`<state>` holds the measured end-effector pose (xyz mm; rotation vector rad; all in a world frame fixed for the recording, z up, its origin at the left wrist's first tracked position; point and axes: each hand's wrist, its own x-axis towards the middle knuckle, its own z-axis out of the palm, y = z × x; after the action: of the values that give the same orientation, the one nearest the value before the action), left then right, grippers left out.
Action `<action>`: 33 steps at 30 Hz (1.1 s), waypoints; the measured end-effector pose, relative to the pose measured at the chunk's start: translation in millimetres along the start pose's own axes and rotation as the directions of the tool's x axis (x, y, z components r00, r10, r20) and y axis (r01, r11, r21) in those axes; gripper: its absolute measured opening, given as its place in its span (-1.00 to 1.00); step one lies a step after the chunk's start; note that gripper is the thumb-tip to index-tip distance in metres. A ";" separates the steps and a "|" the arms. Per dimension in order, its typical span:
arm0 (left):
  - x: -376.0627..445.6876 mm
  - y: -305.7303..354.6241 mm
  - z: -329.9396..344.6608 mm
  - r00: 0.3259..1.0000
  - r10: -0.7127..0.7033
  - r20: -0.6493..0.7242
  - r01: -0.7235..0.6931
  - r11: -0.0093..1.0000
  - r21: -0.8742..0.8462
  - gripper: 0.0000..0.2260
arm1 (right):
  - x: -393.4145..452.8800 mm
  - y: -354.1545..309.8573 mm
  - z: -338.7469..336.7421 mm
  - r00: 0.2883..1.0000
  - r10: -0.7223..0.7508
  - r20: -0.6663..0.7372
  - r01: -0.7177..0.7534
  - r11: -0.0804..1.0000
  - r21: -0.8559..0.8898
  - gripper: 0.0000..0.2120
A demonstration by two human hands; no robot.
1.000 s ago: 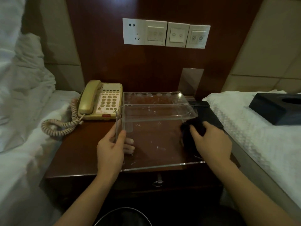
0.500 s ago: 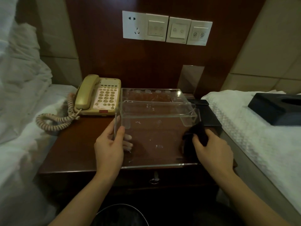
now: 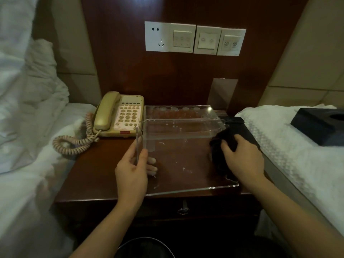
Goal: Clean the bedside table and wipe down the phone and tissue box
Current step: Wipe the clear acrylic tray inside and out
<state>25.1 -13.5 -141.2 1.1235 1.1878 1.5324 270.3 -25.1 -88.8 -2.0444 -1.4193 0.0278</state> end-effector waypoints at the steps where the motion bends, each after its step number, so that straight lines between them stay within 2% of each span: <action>1: 0.9 -0.2 0.7 1.000 -0.014 -0.011 0.014 1.000 -0.009 -0.61 | -8.9 3.7 -0.2 1.000 0.008 0.026 -0.007 1.000 -0.024 -0.84; 7: 3.5 -1.9 3.5 0.999 -0.027 -0.022 0.027 1.000 0.009 -0.63 | -43.4 25.5 -4.1 0.996 -0.020 0.085 0.027 0.996 -0.080 -0.86; 10: 6.9 1.6 0.9 0.994 -0.099 0.044 0.100 0.995 -0.021 -0.71 | -44.8 18.0 -9.2 0.999 -0.047 -0.006 0.046 0.993 -0.107 -0.72; 13: 10.8 5.0 -2.3 0.989 -0.126 0.081 0.128 0.991 -0.026 -0.84 | -44.4 -0.7 -17.0 0.958 -0.232 -0.170 0.231 0.973 -0.027 -0.68; 16: 12.9 3.4 -2.9 0.980 -0.160 0.114 0.162 0.987 -0.003 -0.71 | -34.3 -19.6 -9.5 0.909 -0.386 -0.157 0.382 0.922 -0.055 -0.73; 19: 15.0 3.4 -2.4 0.968 -0.187 0.165 0.196 0.980 -0.038 -0.67 | -18.0 -31.8 13.2 0.956 -0.268 -0.118 0.274 0.961 0.036 -0.73; 21: 16.6 4.8 -2.2 0.957 -0.207 0.203 0.226 0.971 -0.074 -0.64 | -18.2 -34.7 26.0 0.987 -0.157 -0.026 0.159 0.983 0.091 -0.65; 22: 18.4 4.8 -2.3 0.952 -0.215 0.219 0.238 0.968 -0.081 -0.59 | -23.8 -34.6 30.0 0.983 -0.171 0.065 0.166 0.983 0.076 -0.57; 24: 22.5 3.9 -3.9 0.946 -0.219 0.238 0.247 0.965 -0.093 -0.50 | -39.3 -34.6 34.2 0.907 -0.307 0.288 0.317 0.948 0.012 -0.44; 26: 24.8 2.9 -6.4 0.945 -0.217 0.245 0.245 0.966 -0.088 -0.47 | -45.8 -34.0 37.8 0.811 -0.428 0.399 0.486 0.873 -0.050 -0.41; 27: 24.6 2.1 -7.1 0.945 -0.213 0.248 0.241 0.967 -0.086 -0.48 | -44.8 -34.7 41.2 0.805 -0.461 0.373 0.523 0.849 -0.080 -0.42; 28: 23.9 1.6 -6.9 0.945 -0.206 0.255 0.235 0.968 -0.087 -0.49 | -42.2 -36.3 46.0 0.834 -0.462 0.302 0.508 0.856 -0.093 -0.45; 30: 22.9 1.0 -5.8 0.943 -0.191 0.274 0.222 0.971 -0.089 -0.52 | -33.7 -44.5 55.0 0.917 -0.383 0.112 0.391 0.919 -0.054 -0.51; 31: 23.4 0.5 -5.1 0.943 -0.187 0.277 0.219 0.971 -0.091 -0.54 | -30.8 -50.4 61.2 0.933 -0.358 0.043 0.359 0.933 -0.021 -0.54; 33: 25.1 -1.7 -4.5 0.946 -0.190 0.261 0.220 0.971 -0.089 -0.54 | -31.1 -63.5 73.8 0.924 -0.383 0.018 0.382 0.924 0.033 -0.55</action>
<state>15.6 10.2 -139.9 1.0451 0.9954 1.2436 177.7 -2.0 -125.2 -1.7153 -1.7996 -0.0917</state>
